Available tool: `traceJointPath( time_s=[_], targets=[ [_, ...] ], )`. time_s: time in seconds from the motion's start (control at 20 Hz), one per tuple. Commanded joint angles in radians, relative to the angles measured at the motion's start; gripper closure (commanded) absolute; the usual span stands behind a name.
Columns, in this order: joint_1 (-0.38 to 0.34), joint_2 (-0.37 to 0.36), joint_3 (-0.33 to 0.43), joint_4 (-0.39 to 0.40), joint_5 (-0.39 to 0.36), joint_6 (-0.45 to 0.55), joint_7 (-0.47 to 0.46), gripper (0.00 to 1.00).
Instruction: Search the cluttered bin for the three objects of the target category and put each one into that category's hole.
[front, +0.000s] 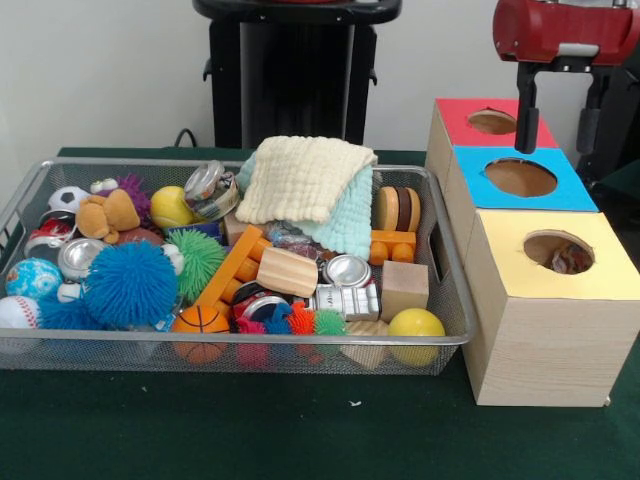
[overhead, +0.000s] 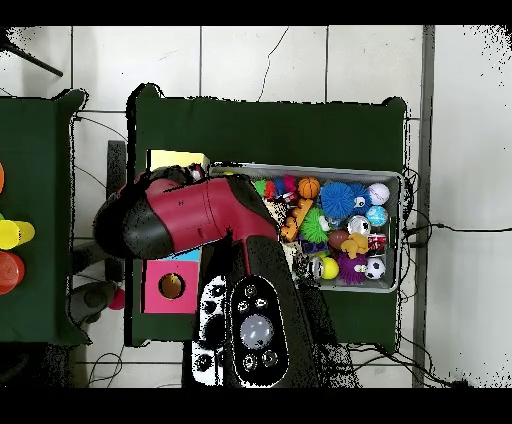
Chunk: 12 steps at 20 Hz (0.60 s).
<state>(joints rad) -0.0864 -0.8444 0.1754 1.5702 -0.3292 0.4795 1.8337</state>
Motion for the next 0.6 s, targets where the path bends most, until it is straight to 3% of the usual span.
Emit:
traceJointPath(
  time_s=[0.05,0.6],
  targets=[
    [-0.02,0.029,-0.005,0.01,-0.029,0.06,0.03,0.0],
    [0.001,0.048,-0.074,0.042,-0.049,-0.029,0.118,0.0]
  ],
)
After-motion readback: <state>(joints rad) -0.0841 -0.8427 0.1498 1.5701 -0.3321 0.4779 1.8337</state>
